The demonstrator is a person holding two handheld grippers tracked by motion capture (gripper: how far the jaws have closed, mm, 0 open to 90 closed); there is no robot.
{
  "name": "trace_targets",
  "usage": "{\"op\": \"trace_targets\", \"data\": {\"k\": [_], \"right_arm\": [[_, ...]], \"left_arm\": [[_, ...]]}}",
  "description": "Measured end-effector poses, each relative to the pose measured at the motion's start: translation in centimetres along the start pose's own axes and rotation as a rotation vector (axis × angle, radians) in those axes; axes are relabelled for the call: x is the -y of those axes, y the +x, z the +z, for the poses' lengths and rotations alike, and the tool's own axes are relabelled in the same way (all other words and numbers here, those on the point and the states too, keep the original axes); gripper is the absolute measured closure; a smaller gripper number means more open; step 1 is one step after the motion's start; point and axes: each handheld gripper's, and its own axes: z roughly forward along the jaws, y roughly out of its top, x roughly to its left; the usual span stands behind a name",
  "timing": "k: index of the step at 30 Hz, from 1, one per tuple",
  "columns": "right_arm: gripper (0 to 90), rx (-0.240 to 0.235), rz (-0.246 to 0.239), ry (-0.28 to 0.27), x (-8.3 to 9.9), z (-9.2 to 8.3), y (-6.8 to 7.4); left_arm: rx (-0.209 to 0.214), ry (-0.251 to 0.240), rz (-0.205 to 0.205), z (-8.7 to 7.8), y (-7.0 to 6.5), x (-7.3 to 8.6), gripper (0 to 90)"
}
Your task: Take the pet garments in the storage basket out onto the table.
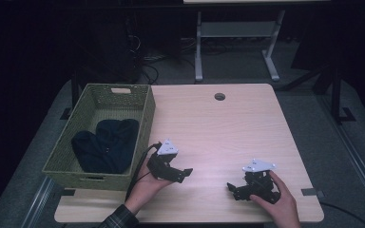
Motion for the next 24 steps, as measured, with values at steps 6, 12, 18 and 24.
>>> {"op": "trace_targets", "data": {"k": [6,12,18,24], "right_arm": [[0.0,0.0,0.0,0.001,0.0,0.0,0.0],[0.0,0.0,0.001,-0.001,0.0,0.0,0.0],[0.0,0.0,0.002,0.0,0.0,0.0,0.0],[0.0,0.0,0.002,0.0,0.0,0.0,0.0]], "left_arm": [[-0.006,-0.014,-0.016,-0.5,0.1,-0.5,13.6],[-0.01,-0.028,-0.024,-1.1,0.5,-1.0,13.6],[-0.011,-0.034,-0.018,-1.4,0.5,-1.5,13.6],[-0.008,-0.04,-0.025,-1.8,0.6,-2.1,13.7]]}}
